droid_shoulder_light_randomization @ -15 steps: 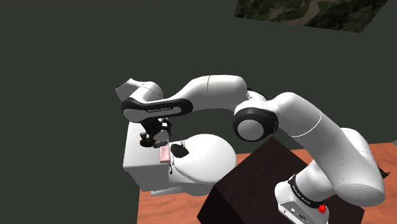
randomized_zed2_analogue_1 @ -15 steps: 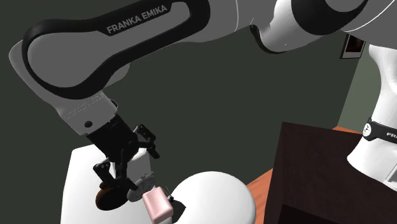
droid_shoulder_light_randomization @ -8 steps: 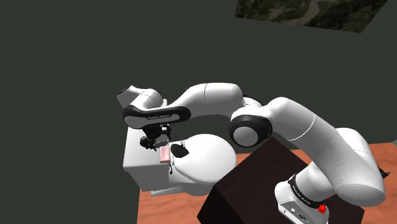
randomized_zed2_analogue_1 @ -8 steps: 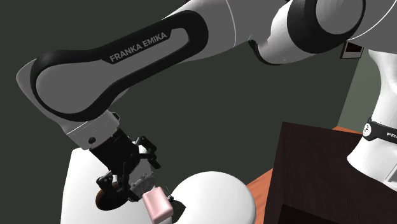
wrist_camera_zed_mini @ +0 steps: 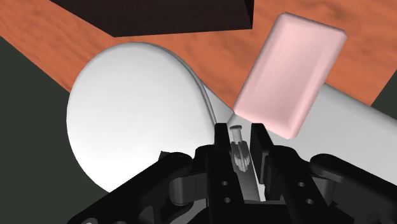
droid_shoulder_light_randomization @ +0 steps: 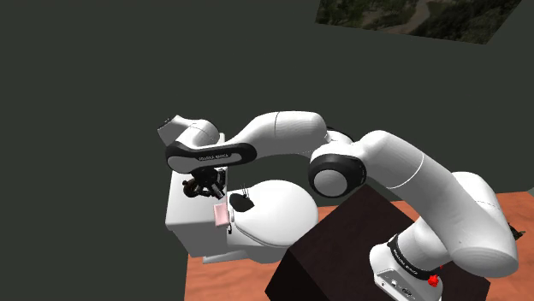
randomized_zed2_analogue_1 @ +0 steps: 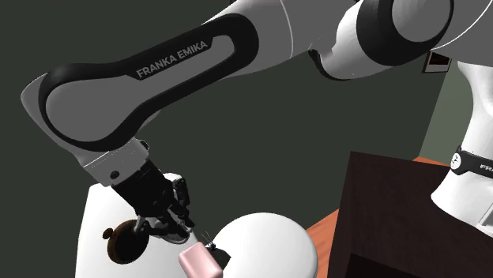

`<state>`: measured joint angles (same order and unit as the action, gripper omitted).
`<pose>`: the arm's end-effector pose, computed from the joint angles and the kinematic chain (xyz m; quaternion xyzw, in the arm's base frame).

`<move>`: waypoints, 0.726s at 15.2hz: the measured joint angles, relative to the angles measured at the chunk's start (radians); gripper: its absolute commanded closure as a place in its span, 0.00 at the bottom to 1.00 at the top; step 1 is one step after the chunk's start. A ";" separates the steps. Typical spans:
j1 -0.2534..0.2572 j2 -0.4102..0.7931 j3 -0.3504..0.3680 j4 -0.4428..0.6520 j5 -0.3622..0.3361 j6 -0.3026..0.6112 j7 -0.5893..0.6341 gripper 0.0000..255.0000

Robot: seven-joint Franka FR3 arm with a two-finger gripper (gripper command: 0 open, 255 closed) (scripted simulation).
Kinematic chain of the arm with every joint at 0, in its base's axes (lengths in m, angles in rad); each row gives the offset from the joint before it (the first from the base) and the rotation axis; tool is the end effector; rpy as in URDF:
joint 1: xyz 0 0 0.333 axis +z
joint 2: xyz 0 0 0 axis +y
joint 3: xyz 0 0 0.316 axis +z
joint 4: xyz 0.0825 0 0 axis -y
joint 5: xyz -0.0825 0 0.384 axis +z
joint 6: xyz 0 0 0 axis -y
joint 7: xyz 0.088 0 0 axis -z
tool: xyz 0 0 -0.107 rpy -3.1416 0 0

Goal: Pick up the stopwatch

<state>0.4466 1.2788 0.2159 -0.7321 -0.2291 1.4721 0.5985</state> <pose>0.6310 0.3719 0.1255 0.9661 0.0030 -0.2124 0.1470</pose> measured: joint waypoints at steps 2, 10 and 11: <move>0.001 0.002 0.000 0.003 0.000 -0.001 0.000 1.00; -0.006 -0.070 0.006 -0.035 0.004 -0.035 0.001 1.00; -0.006 -0.075 0.006 -0.030 0.004 -0.045 0.001 1.00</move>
<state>0.4406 1.2041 0.2219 -0.7625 -0.2248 1.4275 0.5990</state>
